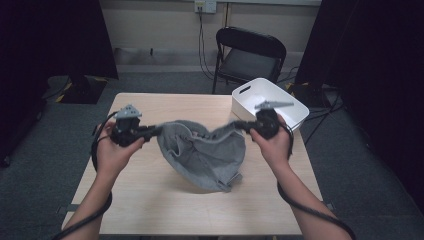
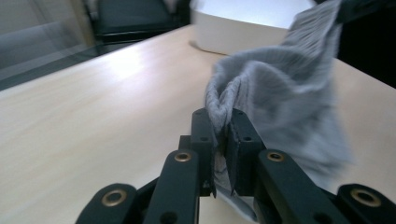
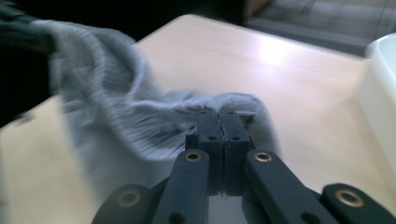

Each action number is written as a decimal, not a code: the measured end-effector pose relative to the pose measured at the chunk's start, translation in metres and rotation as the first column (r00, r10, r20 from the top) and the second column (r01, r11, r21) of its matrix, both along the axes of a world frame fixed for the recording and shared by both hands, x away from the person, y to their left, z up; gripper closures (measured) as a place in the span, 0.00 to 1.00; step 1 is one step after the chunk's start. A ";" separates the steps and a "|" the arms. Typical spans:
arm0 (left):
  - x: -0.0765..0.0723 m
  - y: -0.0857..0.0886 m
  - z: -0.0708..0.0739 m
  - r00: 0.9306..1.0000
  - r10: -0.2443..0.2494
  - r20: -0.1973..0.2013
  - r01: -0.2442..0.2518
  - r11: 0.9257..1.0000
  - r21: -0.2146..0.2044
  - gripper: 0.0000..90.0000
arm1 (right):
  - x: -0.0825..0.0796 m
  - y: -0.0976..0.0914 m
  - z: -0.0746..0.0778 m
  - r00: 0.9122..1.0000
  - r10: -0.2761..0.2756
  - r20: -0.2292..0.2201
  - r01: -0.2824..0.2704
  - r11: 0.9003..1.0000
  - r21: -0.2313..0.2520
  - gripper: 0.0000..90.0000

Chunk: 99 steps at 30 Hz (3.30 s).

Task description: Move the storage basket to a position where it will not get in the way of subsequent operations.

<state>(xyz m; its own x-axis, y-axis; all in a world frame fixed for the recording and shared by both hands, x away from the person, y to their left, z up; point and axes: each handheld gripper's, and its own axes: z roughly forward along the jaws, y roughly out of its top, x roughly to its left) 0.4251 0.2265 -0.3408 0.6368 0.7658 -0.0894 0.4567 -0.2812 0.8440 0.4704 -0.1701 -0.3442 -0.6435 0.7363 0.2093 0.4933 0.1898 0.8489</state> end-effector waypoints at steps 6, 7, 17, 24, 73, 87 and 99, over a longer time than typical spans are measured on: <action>0.045 -0.001 0.001 0.966 0.225 0.126 -0.229 0.973 0.017 0.40 | 0.043 0.020 0.020 0.975 -0.164 0.152 0.168 0.986 -0.015 0.57; 0.044 -0.004 -0.003 0.972 0.204 0.119 -0.207 0.978 0.015 0.40 | 0.042 0.023 0.018 0.978 -0.156 0.138 0.158 0.987 -0.002 0.51; -0.007 -0.024 -0.071 0.997 0.074 0.022 -0.074 0.997 0.008 0.28 | -0.022 0.017 -0.050 0.997 0.043 0.064 -0.036 0.994 -0.105 0.39; -0.039 -0.039 -0.101 1.000 0.007 0.001 -0.007 1.000 0.012 0.25 | -0.058 -0.002 -0.087 0.997 0.068 0.032 -0.062 0.985 -0.159 0.38; -0.085 -0.129 -0.160 0.959 -0.274 -0.071 0.283 0.940 0.188 0.46 | -0.094 -0.036 -0.166 0.994 0.110 -0.027 -0.113 0.950 -0.291 0.22; -0.078 -0.128 -0.160 0.964 -0.247 -0.100 0.262 0.946 0.191 0.69 | -0.097 -0.035 -0.166 0.993 0.112 -0.022 -0.114 0.952 -0.285 0.29; -0.078 -0.128 -0.158 0.962 -0.243 -0.124 0.262 0.949 0.175 0.79 | -0.096 -0.031 -0.161 0.993 0.114 -0.020 -0.115 0.960 -0.255 0.39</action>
